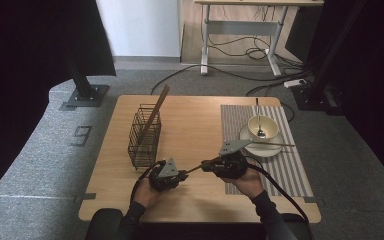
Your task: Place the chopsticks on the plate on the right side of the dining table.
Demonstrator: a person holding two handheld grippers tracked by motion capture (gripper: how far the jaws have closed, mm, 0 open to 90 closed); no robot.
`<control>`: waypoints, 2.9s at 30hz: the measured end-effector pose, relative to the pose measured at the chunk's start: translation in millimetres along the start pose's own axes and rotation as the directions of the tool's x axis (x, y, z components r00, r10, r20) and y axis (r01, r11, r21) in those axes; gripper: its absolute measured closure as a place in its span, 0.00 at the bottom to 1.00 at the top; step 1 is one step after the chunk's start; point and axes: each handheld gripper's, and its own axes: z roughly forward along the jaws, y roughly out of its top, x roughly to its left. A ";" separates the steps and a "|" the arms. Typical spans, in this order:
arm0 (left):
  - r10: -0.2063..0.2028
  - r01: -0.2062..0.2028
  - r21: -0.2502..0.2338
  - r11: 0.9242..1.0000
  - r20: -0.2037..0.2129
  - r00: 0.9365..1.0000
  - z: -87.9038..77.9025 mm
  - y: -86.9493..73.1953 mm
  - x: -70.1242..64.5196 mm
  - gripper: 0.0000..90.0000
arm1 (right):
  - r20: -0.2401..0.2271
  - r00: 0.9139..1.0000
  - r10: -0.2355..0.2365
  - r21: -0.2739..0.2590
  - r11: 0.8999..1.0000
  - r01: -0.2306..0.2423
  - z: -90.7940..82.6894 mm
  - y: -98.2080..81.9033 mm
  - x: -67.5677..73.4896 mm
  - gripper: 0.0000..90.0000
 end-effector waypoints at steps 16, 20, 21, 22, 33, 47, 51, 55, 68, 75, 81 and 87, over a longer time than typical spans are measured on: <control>0.041 -0.042 0.026 0.999 0.029 0.999 0.6 5.6 -6.0 0.94 | 0.126 0.990 0.067 -0.032 0.997 -0.064 4.2 -2.7 -15.8 0.51; 0.039 -0.041 0.032 0.999 0.045 0.998 2.1 6.0 -7.0 0.94 | 0.210 0.975 0.070 -0.054 0.997 -0.060 1.7 -0.4 -15.5 0.36; 0.041 -0.043 0.034 0.999 0.051 0.998 2.6 6.1 -7.3 0.94 | 0.225 0.972 0.069 -0.060 0.997 -0.057 0.8 0.1 -15.4 0.34; 0.042 -0.044 0.036 0.998 0.054 0.998 3.0 6.1 -7.6 0.94 | 0.245 0.967 0.070 -0.067 0.996 -0.055 -0.8 0.9 -15.5 0.33; 0.029 -0.032 0.035 0.999 0.072 0.997 4.9 3.2 -7.0 0.94 | 0.375 0.926 0.035 -0.023 0.999 -0.028 -3.3 -4.1 -23.3 0.26; 0.021 -0.021 -0.005 1.000 0.077 0.997 -2.4 1.3 -2.5 0.93 | 0.370 0.923 0.102 0.033 0.992 -0.123 8.6 -34.7 -57.4 0.26; 0.026 -0.027 0.013 1.000 0.085 0.996 -2.3 -0.2 -1.3 0.94 | 0.370 0.926 0.081 0.038 0.994 -0.102 5.9 -33.5 -56.3 0.26; 0.019 -0.022 0.027 0.999 0.096 0.995 -4.0 -2.8 1.9 0.94 | 0.340 0.939 0.062 0.033 0.996 -0.078 -1.7 -30.3 -52.7 0.23; 0.029 -0.045 0.108 0.993 0.144 0.989 -0.3 -6.1 2.8 0.94 | 0.176 0.982 -0.069 0.202 0.979 0.033 17.4 -35.1 -39.7 0.18; 0.042 -0.064 0.127 0.990 0.173 0.984 2.0 -5.8 1.2 0.94 | 0.087 0.979 -0.186 0.285 0.946 0.155 31.6 -37.1 -26.7 0.39; 0.053 -0.077 0.124 0.989 0.188 0.981 2.9 -4.7 -0.6 0.94 | 0.038 0.971 -0.234 0.335 0.919 0.209 38.3 -38.4 -21.3 0.56; 0.070 -0.096 0.124 0.988 0.195 0.978 3.2 -4.2 -2.5 0.94 | 0.012 0.965 -0.261 0.376 0.896 0.237 41.8 -39.9 -18.3 0.69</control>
